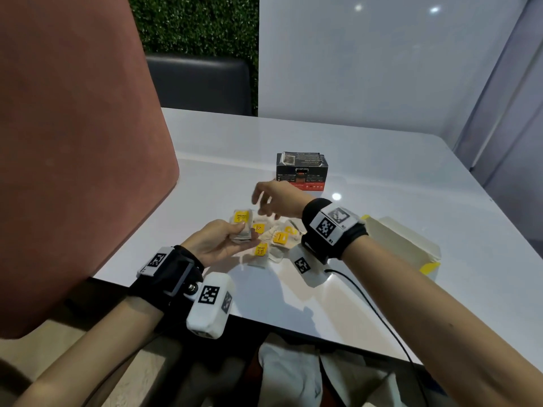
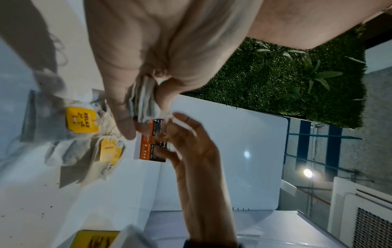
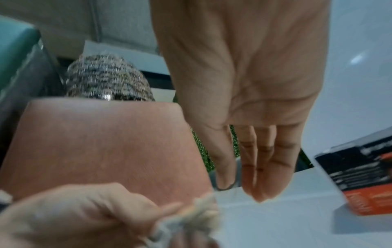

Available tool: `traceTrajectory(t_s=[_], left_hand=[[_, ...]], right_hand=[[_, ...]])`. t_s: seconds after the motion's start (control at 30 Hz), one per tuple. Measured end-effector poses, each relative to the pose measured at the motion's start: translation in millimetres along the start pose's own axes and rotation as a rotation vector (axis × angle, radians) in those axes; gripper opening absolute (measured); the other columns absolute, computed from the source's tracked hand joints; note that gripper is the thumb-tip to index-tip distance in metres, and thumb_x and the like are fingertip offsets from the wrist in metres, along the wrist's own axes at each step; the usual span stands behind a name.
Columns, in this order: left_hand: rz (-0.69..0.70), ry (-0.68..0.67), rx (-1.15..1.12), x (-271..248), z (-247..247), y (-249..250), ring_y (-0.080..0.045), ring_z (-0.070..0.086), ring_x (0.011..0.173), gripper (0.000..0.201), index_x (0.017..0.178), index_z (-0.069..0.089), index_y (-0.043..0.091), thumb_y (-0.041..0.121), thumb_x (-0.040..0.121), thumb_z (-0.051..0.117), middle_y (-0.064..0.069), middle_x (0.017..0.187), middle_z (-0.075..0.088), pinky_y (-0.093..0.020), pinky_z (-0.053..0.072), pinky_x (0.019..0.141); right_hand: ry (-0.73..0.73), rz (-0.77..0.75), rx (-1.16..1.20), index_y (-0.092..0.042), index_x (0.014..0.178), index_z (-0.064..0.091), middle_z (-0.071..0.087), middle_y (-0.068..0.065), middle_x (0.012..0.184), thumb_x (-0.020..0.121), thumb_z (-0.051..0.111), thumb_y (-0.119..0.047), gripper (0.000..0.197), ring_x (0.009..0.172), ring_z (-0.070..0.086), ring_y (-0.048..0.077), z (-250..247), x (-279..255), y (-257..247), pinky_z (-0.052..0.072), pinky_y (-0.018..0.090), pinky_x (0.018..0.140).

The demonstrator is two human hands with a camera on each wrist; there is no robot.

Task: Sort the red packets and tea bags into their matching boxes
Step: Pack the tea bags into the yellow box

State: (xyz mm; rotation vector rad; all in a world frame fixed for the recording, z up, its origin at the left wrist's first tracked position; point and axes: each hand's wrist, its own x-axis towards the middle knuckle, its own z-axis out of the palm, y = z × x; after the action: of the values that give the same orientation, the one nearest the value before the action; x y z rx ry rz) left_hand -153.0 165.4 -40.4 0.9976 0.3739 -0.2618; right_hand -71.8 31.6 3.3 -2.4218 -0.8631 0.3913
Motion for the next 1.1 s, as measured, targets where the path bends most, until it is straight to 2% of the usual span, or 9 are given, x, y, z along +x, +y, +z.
traceTrajectory(t_s=[0.1, 0.17, 0.33, 0.53, 0.73, 0.83, 0.9, 1.0, 1.1], left_hand=[[0.006, 0.089, -0.053, 2, -7, 1, -0.026, 0.060, 0.072, 0.021, 0.086, 0.047, -0.006, 0.002, 0.099, 0.033, -0.019, 0.081, 0.051, -0.036, 0.058, 0.055], [0.013, 0.129, -0.041, 3, -10, 0, -0.026, 0.055, 0.077, 0.021, 0.086, 0.047, -0.006, 0.002, 0.099, 0.034, -0.019, 0.081, 0.051, -0.035, 0.057, 0.052], [0.001, 0.152, -0.005, 3, -9, 1, -0.029, 0.055, 0.080, 0.019, 0.089, 0.046, -0.006, 0.007, 0.099, 0.036, -0.020, 0.084, 0.051, -0.037, 0.057, 0.050], [-0.022, 0.108, -0.006, 1, -7, 3, -0.031, 0.058, 0.078, 0.023, 0.092, 0.047, -0.002, 0.017, 0.100, 0.037, -0.020, 0.085, 0.053, -0.042, 0.057, 0.056], [-0.066, 0.049, 0.063, 0, 4, -6, -0.031, 0.061, 0.081, 0.030, 0.106, 0.049, -0.003, 0.025, 0.099, 0.040, -0.022, 0.089, 0.058, -0.042, 0.057, 0.069], [-0.064, 0.031, 0.063, 1, 17, -16, -0.030, 0.060, 0.085, 0.035, 0.106, 0.052, -0.002, 0.030, 0.099, 0.039, -0.021, 0.094, 0.059, -0.042, 0.055, 0.077], [-0.060, -0.017, 0.075, 1, 27, -22, -0.030, 0.060, 0.086, 0.042, 0.102, 0.055, -0.001, 0.035, 0.100, 0.034, -0.021, 0.095, 0.061, -0.043, 0.052, 0.082], [-0.046, -0.112, 0.111, 1, 37, -28, -0.029, 0.059, 0.088, 0.055, 0.110, 0.054, -0.001, 0.044, 0.100, 0.023, -0.019, 0.096, 0.062, -0.042, 0.048, 0.087], [-0.030, -0.119, 0.138, 2, 41, -29, -0.026, 0.058, 0.080, 0.062, 0.112, 0.052, 0.002, 0.052, 0.097, 0.018, -0.020, 0.095, 0.060, -0.034, 0.051, 0.070]], right_hand=[[-0.066, 0.099, -0.331, -0.002, 0.110, 0.060, 0.065, 0.014, 0.106, 0.086, 0.062, -0.006, 0.025, 0.099, 0.063, 0.031, 3, -7, 16, 0.052, 0.032, 0.075], [-0.150, 0.156, -0.515, -0.002, 0.113, 0.061, 0.063, 0.016, 0.115, 0.086, 0.062, -0.013, 0.029, 0.102, 0.061, 0.032, 14, -11, 24, 0.052, 0.037, 0.086], [-0.137, 0.150, -0.639, -0.004, 0.115, 0.050, 0.059, 0.015, 0.115, 0.090, 0.055, -0.023, 0.032, 0.098, 0.059, 0.032, 34, -15, 34, 0.043, 0.034, 0.073], [-0.020, 0.146, -0.524, -0.006, 0.116, 0.054, 0.056, 0.017, 0.116, 0.090, 0.046, -0.011, 0.028, 0.104, 0.057, 0.035, 21, -28, 33, 0.042, 0.036, 0.075], [0.157, 0.127, -0.135, -0.002, 0.097, 0.064, 0.065, 0.017, 0.101, 0.085, 0.050, 0.000, 0.018, 0.077, 0.055, 0.023, -3, -38, 32, 0.051, 0.035, 0.072], [0.219, 0.095, -0.012, 0.000, 0.088, 0.064, 0.069, 0.018, 0.086, 0.090, 0.051, -0.009, 0.015, 0.055, 0.055, 0.015, -3, -44, 17, 0.048, 0.018, 0.051], [0.248, 0.107, -0.090, 0.004, 0.085, 0.064, 0.069, 0.019, 0.085, 0.089, 0.052, -0.010, 0.019, 0.063, 0.057, 0.021, 5, -42, 7, 0.050, 0.024, 0.058], [0.247, 0.169, -0.237, -0.003, 0.070, 0.048, 0.057, 0.013, 0.080, 0.089, 0.051, -0.012, 0.021, 0.077, 0.053, 0.030, 19, -38, -6, 0.046, 0.034, 0.068], [0.213, 0.205, -0.239, -0.003, 0.090, 0.052, 0.054, 0.019, 0.103, 0.092, 0.048, -0.018, 0.016, 0.089, 0.053, 0.034, 25, -37, -16, 0.042, 0.037, 0.073]])
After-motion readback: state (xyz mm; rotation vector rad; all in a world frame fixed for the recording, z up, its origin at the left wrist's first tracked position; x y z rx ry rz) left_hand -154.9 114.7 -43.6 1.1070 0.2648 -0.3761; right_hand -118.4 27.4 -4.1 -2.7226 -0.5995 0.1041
